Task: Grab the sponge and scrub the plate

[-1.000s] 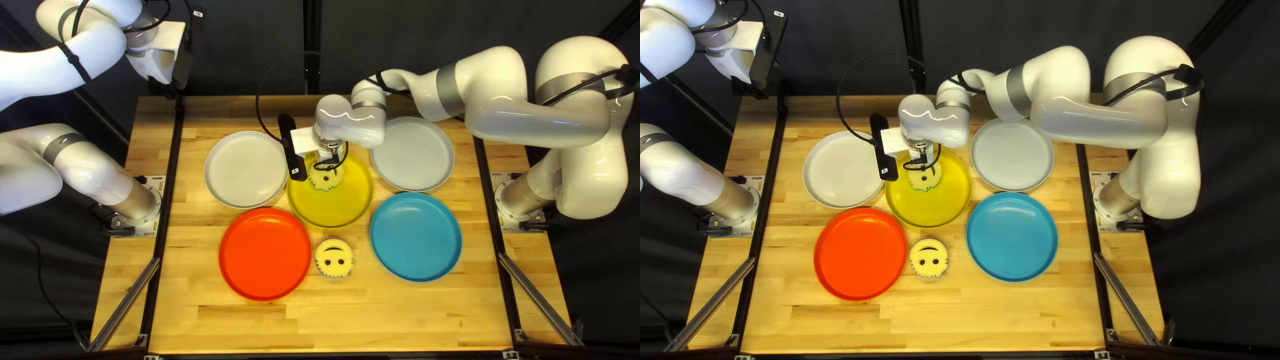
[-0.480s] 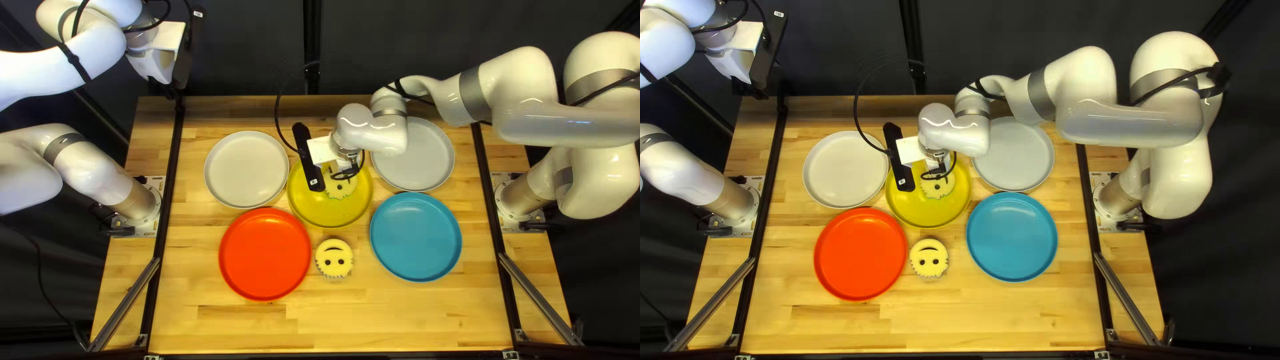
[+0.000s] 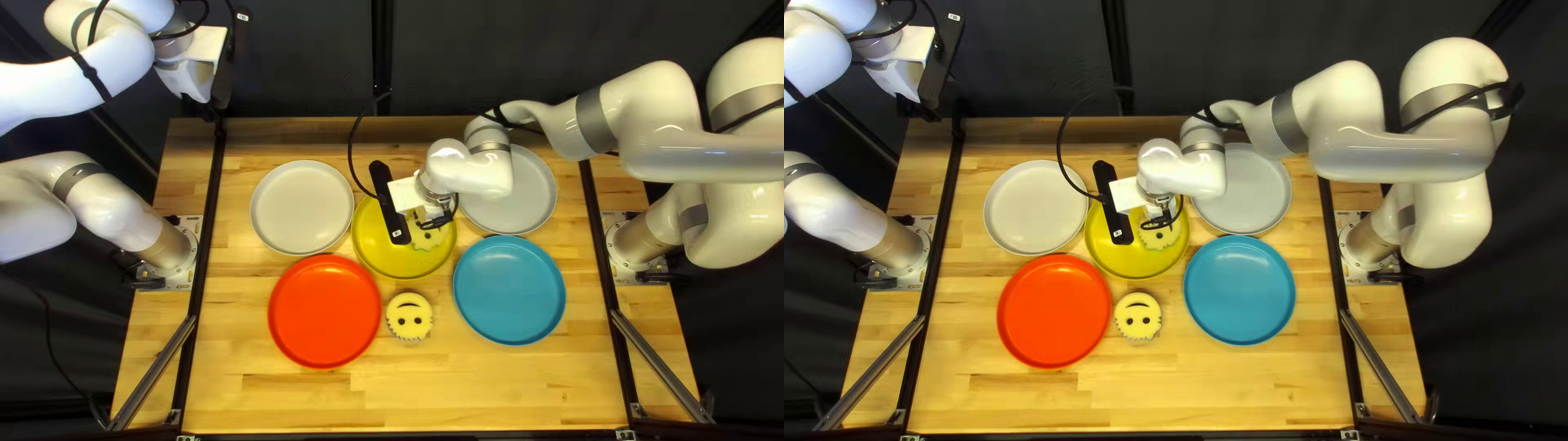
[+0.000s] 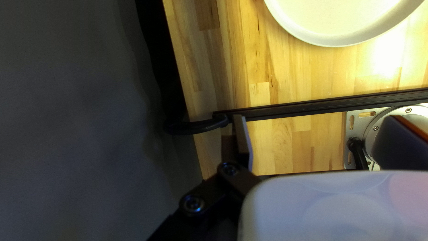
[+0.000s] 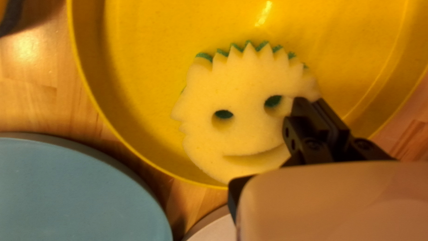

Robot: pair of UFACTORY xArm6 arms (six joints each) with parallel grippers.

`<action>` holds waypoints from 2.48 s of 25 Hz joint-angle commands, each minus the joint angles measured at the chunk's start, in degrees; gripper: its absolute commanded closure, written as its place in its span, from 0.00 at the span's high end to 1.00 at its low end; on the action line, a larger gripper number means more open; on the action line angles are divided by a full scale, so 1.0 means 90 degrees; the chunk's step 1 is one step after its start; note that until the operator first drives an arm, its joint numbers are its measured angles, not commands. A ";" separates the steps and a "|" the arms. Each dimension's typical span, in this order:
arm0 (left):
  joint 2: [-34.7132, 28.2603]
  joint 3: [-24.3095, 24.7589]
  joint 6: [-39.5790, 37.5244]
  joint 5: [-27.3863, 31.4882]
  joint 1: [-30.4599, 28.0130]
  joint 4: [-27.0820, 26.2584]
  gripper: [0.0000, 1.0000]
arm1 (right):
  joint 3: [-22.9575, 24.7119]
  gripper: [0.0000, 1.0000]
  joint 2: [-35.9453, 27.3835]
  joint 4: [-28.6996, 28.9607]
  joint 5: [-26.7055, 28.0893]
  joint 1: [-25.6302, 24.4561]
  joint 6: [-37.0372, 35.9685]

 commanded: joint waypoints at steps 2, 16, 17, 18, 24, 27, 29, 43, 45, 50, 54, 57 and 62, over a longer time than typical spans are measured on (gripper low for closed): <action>0.0000 0.0000 0.0000 0.0000 0.0000 0.0000 1.00 | -0.0516 0.00 0.0309 0.0207 0.0180 -0.0185 -0.0363; 0.0000 0.0000 0.0000 0.0000 0.0000 0.0000 1.00 | 0.0969 0.00 -0.0668 0.0241 -0.0256 -0.0163 -0.0313; 0.0000 0.0000 0.0000 0.0000 0.0000 0.0000 1.00 | 0.1120 0.00 -0.0779 0.0189 -0.0281 -0.0096 -0.0211; 0.0000 0.0000 0.0000 0.0000 0.0000 0.0000 1.00 | 0.1166 0.00 -0.0812 0.0162 -0.0283 -0.0068 -0.0166; 0.0000 0.0000 0.0000 0.0000 0.0000 0.0000 1.00 | 0.0764 0.00 -0.0599 0.0089 -0.0138 -0.0007 -0.0093; 0.0000 0.0000 0.0000 0.0000 0.0000 0.0000 1.00 | 0.0250 0.00 -0.0196 0.0146 -0.0063 -0.0114 -0.0290; 0.0000 0.0000 0.0000 0.0000 0.0000 0.0000 1.00 | -0.0054 0.00 0.0039 0.0206 -0.0011 -0.0182 -0.0437; 0.0000 0.0000 0.0000 0.0000 0.0000 0.0000 1.00 | 0.0250 0.00 -0.0203 0.0240 -0.0128 0.0098 -0.0356; 0.0000 0.0000 0.0000 0.0000 0.0000 0.0000 1.00 | 0.0499 0.00 -0.0423 0.0145 -0.0167 0.0260 -0.0132; 0.0000 0.0000 0.0000 0.0000 0.0000 0.0000 1.00 | 0.0886 0.00 -0.0757 -0.0152 -0.0235 0.0721 0.0446; 0.0000 0.0000 0.0000 0.0000 0.0000 0.0000 1.00 | 0.0995 0.00 -0.0740 -0.0322 -0.0323 0.0923 0.0660; 0.0000 0.0000 0.0000 0.0000 0.0000 0.0000 1.00 | 0.0883 0.00 -0.0646 -0.0325 -0.0292 0.0898 0.0593; 0.0000 0.0000 0.0000 0.0000 0.0000 0.0000 1.00 | 0.0210 0.00 -0.0161 -0.0127 -0.0135 0.0460 0.0045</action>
